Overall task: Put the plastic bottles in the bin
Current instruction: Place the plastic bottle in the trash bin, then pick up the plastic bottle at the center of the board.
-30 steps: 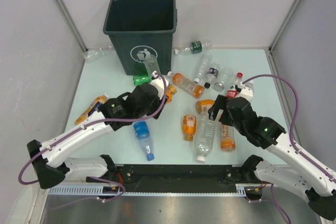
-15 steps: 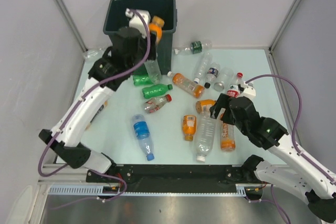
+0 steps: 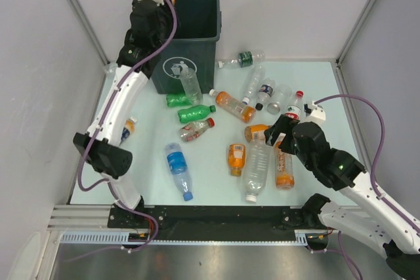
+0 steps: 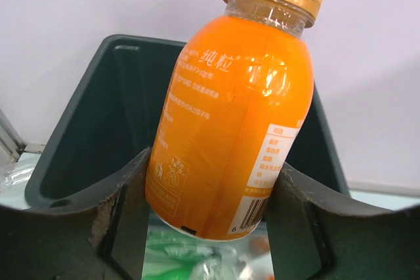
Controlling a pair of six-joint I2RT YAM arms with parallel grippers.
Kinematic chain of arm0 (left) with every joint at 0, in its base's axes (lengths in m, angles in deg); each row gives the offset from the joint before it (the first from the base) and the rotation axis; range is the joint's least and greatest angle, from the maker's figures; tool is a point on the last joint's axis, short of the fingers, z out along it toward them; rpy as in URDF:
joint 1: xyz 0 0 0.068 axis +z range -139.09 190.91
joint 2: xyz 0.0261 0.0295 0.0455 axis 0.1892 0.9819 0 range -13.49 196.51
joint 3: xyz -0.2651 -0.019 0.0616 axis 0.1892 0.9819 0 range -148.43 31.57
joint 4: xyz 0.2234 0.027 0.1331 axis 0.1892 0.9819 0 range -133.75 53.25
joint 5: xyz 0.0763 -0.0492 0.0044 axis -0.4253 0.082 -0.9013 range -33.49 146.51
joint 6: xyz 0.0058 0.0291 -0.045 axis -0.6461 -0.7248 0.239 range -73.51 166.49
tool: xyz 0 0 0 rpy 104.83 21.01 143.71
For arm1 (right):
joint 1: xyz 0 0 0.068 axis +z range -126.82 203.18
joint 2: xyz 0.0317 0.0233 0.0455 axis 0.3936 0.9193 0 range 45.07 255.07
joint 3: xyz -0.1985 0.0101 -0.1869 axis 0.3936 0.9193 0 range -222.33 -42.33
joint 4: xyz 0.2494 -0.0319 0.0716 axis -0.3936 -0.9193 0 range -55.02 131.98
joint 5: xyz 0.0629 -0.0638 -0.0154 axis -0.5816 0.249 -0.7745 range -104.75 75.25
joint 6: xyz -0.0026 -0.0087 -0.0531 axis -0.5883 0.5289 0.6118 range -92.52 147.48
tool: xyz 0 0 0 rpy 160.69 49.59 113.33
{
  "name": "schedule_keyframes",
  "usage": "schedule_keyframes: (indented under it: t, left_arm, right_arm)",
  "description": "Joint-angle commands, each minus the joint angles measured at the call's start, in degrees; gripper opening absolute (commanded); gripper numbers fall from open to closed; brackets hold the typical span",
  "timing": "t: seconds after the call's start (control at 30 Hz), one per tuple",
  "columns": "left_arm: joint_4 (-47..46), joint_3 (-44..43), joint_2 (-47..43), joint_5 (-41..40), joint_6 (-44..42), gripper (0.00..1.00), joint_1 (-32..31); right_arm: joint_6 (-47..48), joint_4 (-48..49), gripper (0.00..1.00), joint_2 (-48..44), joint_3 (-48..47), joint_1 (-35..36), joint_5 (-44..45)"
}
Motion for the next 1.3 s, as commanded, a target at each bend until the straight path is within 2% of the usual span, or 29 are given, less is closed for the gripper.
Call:
schedule_keyframes:
  t: [0.0,0.03,0.13,0.2,0.23,0.27,0.33,0.37,0.6,0.77,0.87,1.03,1.13,1.27]
  left_arm:
    - [-5.6,-6.0,5.8,5.4,6.1,0.09,4.6]
    - [-5.3,-8.1,6.9,6.0,6.7,0.09,5.1]
    - [-5.3,-11.6,10.5,8.2,7.5,0.20,6.7]
    - [-5.5,-12.5,12.1,8.9,7.8,0.36,7.3]
    - [-5.7,-13.0,12.5,9.3,7.6,0.47,7.5]
    - [-5.8,-13.0,12.8,9.3,7.4,0.70,7.5]
    - [-5.9,-13.1,13.1,9.2,7.2,0.86,7.6]
    - [-5.8,-13.1,13.0,9.1,7.0,0.98,7.6]
    - [-5.4,-11.7,10.4,10.1,6.7,1.00,7.7]
    - [-2.0,-10.2,7.4,13.8,5.7,1.00,7.6]
    - [-0.8,-4.9,3.4,14.9,4.5,1.00,7.5]
    - [-3.8,12.1,-6.2,19.2,3.4,1.00,7.5]
    - [-6.8,23.3,-15.7,24.2,3.3,1.00,7.4]
    - [-8.0,35.8,-24.2,26.1,3.5,1.00,6.0]
  right_arm:
    - [-1.1,0.8,0.95,-0.3,0.4,-0.2,1.4]
    - [-1.2,0.8,0.95,-0.3,0.4,-0.2,1.4]
    - [-1.2,0.7,0.94,-0.4,0.4,-0.2,1.1]
    - [-1.3,0.7,0.93,-0.6,0.4,-0.3,1.0]
    - [-1.3,0.7,0.93,-0.8,0.4,-0.2,0.9]
    - [-0.8,0.9,0.93,-0.6,0.4,-0.2,0.6]
    - [-0.3,1.2,0.93,-0.6,0.4,-0.3,-0.4]
    - [-0.2,1.4,0.93,-0.5,0.3,-0.3,-0.7]
    - [-0.2,1.4,0.93,-0.3,0.4,-0.3,-1.5]
    - [-0.1,0.4,0.96,-0.6,0.4,-0.4,-1.0]
    - [0.9,0.3,0.99,-1.2,0.3,-0.5,-0.2]
    - [1.8,-0.3,1.00,-2.3,0.4,-0.8,0.1]
    - [1.7,-1.1,1.00,-2.6,0.4,-0.9,-0.2]
    - [1.7,-2.1,1.00,-2.7,0.3,-0.9,-1.1]
